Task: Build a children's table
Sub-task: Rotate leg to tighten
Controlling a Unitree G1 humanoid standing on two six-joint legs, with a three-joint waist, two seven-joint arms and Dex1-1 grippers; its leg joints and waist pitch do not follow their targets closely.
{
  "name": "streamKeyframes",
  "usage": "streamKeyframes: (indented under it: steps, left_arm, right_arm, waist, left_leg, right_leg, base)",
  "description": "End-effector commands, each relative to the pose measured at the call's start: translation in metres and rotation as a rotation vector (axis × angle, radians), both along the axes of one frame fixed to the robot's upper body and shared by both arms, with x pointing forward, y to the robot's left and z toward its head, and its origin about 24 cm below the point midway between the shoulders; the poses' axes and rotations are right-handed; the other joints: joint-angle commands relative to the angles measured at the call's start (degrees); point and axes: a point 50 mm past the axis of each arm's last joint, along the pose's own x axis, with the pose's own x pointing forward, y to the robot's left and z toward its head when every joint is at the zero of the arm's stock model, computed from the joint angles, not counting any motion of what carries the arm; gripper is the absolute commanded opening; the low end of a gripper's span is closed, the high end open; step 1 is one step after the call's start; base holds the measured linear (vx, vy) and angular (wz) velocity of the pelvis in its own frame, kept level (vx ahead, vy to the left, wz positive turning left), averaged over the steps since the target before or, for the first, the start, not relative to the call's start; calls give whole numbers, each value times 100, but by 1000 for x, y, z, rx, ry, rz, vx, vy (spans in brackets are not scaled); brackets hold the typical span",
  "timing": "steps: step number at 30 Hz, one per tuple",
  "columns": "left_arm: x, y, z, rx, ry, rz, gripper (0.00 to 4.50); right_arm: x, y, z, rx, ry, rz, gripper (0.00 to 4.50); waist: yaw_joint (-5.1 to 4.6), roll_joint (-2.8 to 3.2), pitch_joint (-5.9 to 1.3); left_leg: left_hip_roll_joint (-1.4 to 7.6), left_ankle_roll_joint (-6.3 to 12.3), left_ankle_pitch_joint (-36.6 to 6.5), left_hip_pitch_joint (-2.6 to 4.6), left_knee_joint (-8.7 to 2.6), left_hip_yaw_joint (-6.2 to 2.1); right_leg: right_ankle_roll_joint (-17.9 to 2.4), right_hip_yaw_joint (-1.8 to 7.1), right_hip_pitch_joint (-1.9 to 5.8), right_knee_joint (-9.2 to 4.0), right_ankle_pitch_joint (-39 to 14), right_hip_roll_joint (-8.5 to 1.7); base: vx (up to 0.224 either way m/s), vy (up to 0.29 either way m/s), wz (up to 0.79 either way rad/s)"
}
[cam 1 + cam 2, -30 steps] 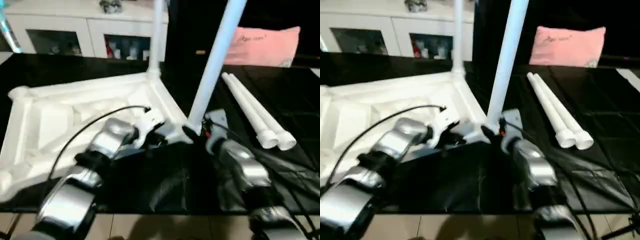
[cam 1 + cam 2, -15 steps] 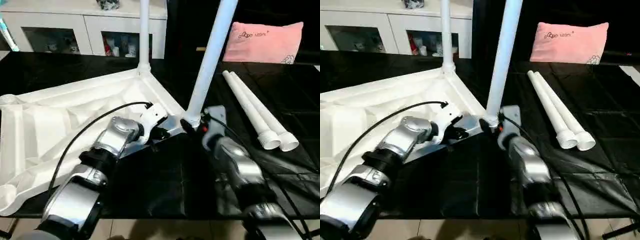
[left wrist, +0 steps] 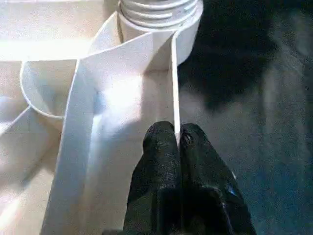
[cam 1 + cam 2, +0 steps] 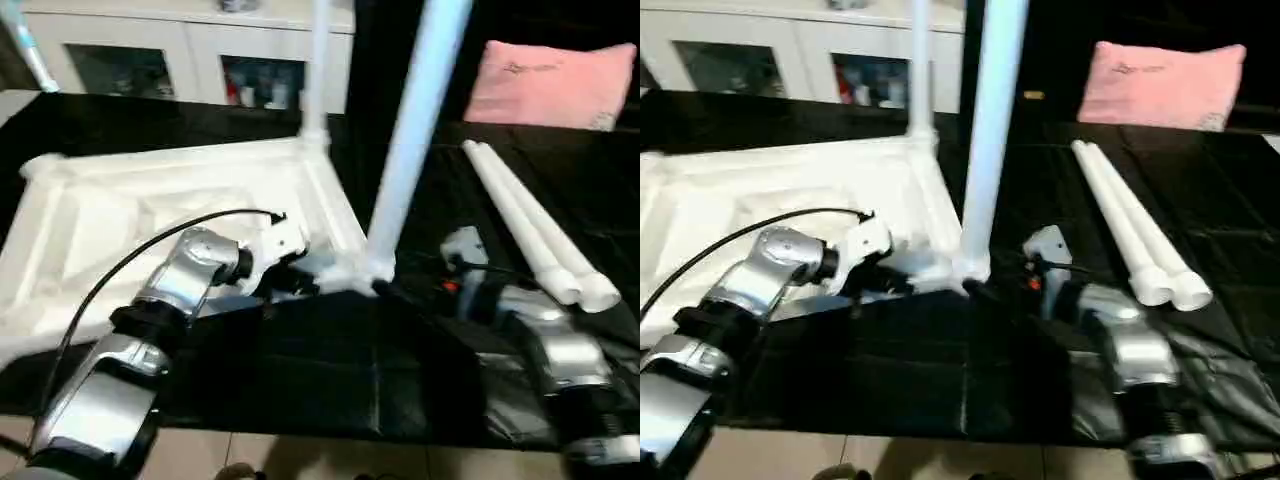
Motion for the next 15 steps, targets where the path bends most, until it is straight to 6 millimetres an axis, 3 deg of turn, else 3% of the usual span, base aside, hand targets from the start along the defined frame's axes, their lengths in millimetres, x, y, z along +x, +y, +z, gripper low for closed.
streamKeyframes:
  steps: [1, 5, 7, 12, 15]
  left_arm:
    - [-5, -8, 6, 24, -10, -155, 0]
    - [-8, -7, 7, 40, -1, -203, 0]
    - [-9, -6, 8, 49, 8, -241, 0]
    - [-13, -7, 11, 54, 23, -316, 0]
    - [-14, -7, 11, 62, 25, -341, 0]
  right_arm:
    - [-2, 4, 6, -56, -30, 129, 444]
    - [-2, 5, 7, -85, -35, 181, 444]
    - [-2, 9, 7, -106, -30, 248, 444]
    - [-5, 17, 3, -124, 6, 365, 444]
    - [-4, 18, 2, -124, 20, 369, 408]
  waist:
    - [14, 11, -431]
    - [54, 28, -431]
    - [65, 7, -433]
    - [87, 13, -440]
    - [108, 19, -449]
  left_leg:
    - [271, 437, -896, 73, -333, -35]
    - [277, 338, -943, 83, -338, -43]
    - [283, 308, -973, 93, -341, -43]
    - [288, 365, -867, 77, -332, -43]
    - [287, 363, -829, 75, -327, -43]
  right_leg:
    - [-1184, 337, 361, -371, -926, -532]
    - [-1110, 338, 349, -391, -1219, -547]
    - [-1104, 336, 339, -385, -1245, -543]
    - [-1127, 344, 347, -361, -1090, -546]
    - [-1165, 340, 345, -345, -1025, -546]
  base:
    - [0, 0, 0]
    - [0, 0, 0]
    - [0, 0, 0]
    - [0, 0, 0]
    - [0, 0, 0]
